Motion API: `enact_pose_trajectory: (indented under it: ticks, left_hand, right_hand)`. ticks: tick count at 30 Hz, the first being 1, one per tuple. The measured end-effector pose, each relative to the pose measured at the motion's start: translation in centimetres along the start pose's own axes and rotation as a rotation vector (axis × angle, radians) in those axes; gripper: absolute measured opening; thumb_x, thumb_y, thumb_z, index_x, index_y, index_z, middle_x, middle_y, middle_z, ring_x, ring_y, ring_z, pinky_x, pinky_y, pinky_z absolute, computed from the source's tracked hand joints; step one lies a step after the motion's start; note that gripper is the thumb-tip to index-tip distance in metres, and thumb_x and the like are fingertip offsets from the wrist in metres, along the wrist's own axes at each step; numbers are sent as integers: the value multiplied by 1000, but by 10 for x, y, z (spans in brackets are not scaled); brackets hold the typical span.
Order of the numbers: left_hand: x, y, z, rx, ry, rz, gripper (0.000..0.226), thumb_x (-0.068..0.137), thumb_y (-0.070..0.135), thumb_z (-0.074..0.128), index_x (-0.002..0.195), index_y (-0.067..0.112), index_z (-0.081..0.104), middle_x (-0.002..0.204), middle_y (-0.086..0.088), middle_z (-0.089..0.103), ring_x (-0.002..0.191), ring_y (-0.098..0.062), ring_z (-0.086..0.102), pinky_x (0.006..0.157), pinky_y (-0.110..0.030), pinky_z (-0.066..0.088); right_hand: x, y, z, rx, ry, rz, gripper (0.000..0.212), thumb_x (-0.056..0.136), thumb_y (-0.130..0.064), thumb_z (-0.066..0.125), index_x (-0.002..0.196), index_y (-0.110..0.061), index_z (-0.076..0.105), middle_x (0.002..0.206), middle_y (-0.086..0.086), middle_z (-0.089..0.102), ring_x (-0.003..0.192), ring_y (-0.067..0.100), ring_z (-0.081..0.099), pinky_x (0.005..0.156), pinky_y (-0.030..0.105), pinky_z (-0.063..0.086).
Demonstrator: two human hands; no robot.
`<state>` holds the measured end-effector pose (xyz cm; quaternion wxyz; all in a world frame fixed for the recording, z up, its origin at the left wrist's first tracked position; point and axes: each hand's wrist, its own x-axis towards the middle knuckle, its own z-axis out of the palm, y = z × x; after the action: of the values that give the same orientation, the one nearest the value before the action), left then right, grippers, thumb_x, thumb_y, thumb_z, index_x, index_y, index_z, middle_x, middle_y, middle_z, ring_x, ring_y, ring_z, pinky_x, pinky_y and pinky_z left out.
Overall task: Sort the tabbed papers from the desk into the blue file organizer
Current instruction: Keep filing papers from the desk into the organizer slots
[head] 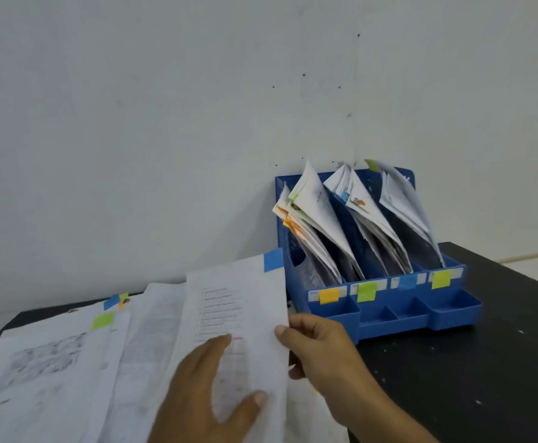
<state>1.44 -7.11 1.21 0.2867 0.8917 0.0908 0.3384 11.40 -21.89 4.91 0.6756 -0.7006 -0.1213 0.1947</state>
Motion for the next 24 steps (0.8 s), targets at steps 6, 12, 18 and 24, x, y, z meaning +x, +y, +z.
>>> enact_pose_trajectory:
  ticks: [6, 12, 18, 24]
  left_hand:
    - [-8, -160, 136, -206, 92, -214, 158, 2, 23, 96, 147, 28, 34, 150, 3, 25, 144, -16, 19, 109, -38, 39]
    - [2, 50, 9, -397, 50, -155, 52, 88, 34, 65, 137, 32, 45, 131, 0, 58, 115, -17, 53, 106, -30, 37]
    - [13, 61, -2, -291, 62, -93, 84, 56, 8, 42, 140, 9, 43, 129, 14, 43, 107, -4, 50, 77, 16, 16]
    - [27, 103, -20, -522, 126, -130, 63, 66, 15, 47, 120, 48, 43, 97, 58, 47, 102, 28, 46, 78, 7, 31]
  right_hand:
    - [-13, -7, 10, -84, -45, -129, 6, 87, -23, 75, 91, -26, 73, 80, -7, 75, 76, 3, 68, 68, 16, 50]
    - [-29, -21, 8, -197, -201, -235, 14, 88, -22, 73, 101, -25, 76, 87, -8, 76, 79, -3, 68, 77, 11, 51]
    - [-4, -41, -49, -109, 305, -445, 10, 91, -23, 69, 98, -30, 72, 85, -10, 71, 82, 9, 67, 72, 23, 58]
    - [77, -52, -110, -758, 860, -617, 54, 88, -27, 71, 137, -20, 50, 126, 6, 49, 111, 25, 50, 87, 40, 52]
